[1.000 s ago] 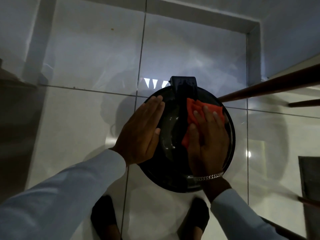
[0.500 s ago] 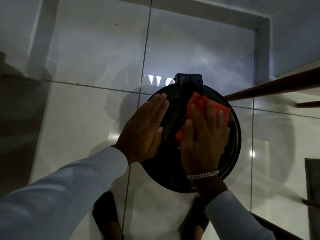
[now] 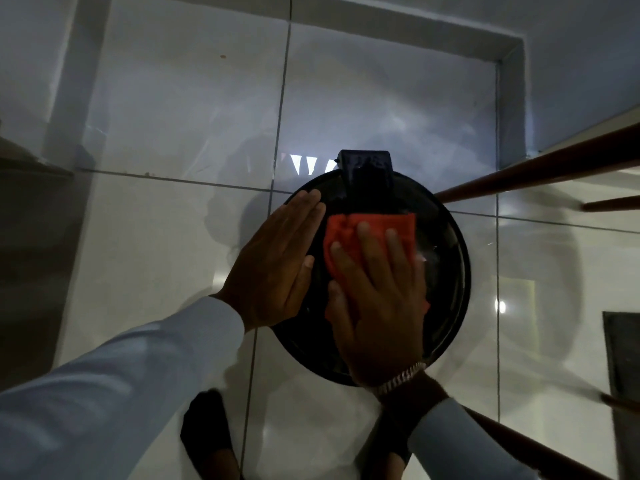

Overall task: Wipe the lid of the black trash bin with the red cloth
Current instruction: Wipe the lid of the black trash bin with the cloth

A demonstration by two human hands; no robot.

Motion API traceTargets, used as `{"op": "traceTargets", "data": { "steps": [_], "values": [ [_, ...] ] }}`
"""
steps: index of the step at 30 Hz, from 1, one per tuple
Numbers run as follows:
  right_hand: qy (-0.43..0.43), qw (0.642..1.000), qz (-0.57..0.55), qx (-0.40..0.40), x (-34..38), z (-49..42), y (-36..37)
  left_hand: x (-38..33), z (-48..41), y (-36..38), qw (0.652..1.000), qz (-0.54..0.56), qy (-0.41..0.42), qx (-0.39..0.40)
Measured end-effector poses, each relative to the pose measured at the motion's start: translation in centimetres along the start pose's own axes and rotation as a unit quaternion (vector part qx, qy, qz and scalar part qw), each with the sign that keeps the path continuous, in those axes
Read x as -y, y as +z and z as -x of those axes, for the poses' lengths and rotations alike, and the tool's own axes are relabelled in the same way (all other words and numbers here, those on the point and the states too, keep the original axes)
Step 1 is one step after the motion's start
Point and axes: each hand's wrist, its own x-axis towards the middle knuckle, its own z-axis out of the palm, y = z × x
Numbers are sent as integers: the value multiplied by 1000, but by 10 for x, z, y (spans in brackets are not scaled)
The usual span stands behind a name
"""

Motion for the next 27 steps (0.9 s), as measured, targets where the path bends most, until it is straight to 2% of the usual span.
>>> {"op": "traceTargets", "data": {
  "steps": [2, 3, 7, 9, 13, 16, 18, 20, 23, 24, 27],
  "values": [
    [-48, 999, -3, 24, -17, 18, -8, -1, -1, -1, 1000, 2, 1, 5],
    [-35, 999, 3, 28, -27, 21, -13, -2, -1, -1, 1000, 0, 1, 5],
    [127, 991, -1, -35, -44, -18, -20, -2, -1, 0, 1000, -9, 2, 3],
    [147, 988, -10, -44, -30, -43, -12, -1, -1, 1, 1000, -10, 0, 4],
    [-5, 1000, -11, 8, -1, -30, 2, 1, 0, 2, 1000, 15, 5, -3],
    [-79, 996, -11, 25, -24, 10, -5, 0, -1, 1, 1000, 6, 7, -7],
    [-62, 998, 0, 16, -48, 23, -14, -2, -2, 1, 1000, -2, 6, -7],
    [11, 1000, -13, -16, -59, 10, -19, -2, -1, 1, 1000, -2, 5, -7],
    [110, 993, -10, -50, -37, -29, -12, -1, -2, 2, 1000, -1, 4, -2],
    [101, 994, -6, -44, -23, -33, -8, -1, -1, 3, 1000, 0, 1, -2],
    [-2, 1000, -10, 10, -3, -3, -1, 0, -1, 2, 1000, 4, 8, -6]
  ]
}}
